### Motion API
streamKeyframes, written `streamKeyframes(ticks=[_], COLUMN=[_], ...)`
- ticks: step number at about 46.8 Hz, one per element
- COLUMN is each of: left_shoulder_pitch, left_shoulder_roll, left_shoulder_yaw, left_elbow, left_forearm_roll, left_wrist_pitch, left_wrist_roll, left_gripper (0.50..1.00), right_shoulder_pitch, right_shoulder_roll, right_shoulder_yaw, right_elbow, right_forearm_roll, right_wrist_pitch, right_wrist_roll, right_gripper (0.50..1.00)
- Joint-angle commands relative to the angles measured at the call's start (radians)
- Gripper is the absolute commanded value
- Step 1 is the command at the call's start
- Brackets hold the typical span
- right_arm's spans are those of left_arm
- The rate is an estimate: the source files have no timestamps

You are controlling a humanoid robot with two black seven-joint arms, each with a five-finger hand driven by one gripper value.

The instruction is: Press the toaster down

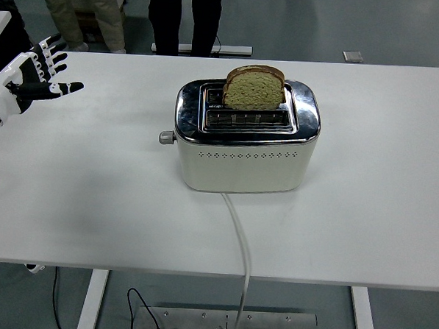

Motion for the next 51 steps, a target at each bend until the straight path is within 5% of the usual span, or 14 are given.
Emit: streamKeyframes(ticks=[1, 13, 25, 35, 51], left_shoulder_pitch=[-0.003, -0.001, 0.002, 0.034, 0.091], left_shoulder_roll=[0.022, 0.152, 0.157, 0.189, 0.243], left_shoulder_yaw=[0.0, 0.003, 0.003, 0.003, 0.011], left_elbow=[-0.015, -0.189, -0.27, -0.379, -0.459], left_forearm_roll=[0.089, 0.224, 0.44, 0.612, 0.8], left_wrist_pitch=[0.001, 0.008, 0.012, 0.068, 0.101], left_wrist_roll=[-0.031, -0.048, -0.053, -0.126, -0.128], left_gripper=[1.0, 1.0, 1.0, 1.0, 1.0], right_shoulder_pitch=[0.0, 0.0, 0.0, 0.0, 0.0], right_shoulder_roll=[0.0, 0.0, 0.0, 0.0, 0.0], right_shoulder_yaw=[0.0, 0.0, 0.0, 0.0, 0.0], right_elbow=[0.0, 0.0, 0.0, 0.0, -0.001], right_forearm_roll=[0.0, 0.0, 0.0, 0.0, 0.0], right_wrist_pitch=[0.0, 0.0, 0.0, 0.0, 0.0], right_wrist_roll=[0.0, 0.0, 0.0, 0.0, 0.0], right_gripper=[0.998, 0.998, 0.998, 0.998, 0.998])
